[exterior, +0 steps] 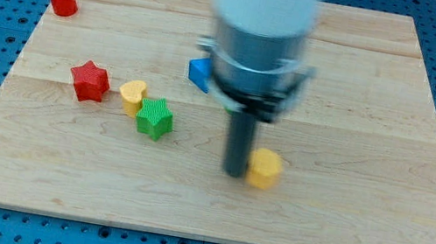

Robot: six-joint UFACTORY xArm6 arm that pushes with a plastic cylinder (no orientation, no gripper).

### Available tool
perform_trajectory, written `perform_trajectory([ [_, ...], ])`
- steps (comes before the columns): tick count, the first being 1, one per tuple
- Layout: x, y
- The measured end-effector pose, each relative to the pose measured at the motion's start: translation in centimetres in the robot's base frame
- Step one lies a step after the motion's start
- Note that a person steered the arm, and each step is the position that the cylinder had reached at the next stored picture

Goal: Push the red star closer to the yellow blocks

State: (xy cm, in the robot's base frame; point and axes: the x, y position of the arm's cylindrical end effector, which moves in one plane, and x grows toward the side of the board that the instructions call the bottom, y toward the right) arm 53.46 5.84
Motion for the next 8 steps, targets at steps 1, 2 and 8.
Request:
perform_trajectory([
  [1, 0.9, 4.2],
  [2, 2.2, 4.2],
  [8, -3.8, 9.1],
])
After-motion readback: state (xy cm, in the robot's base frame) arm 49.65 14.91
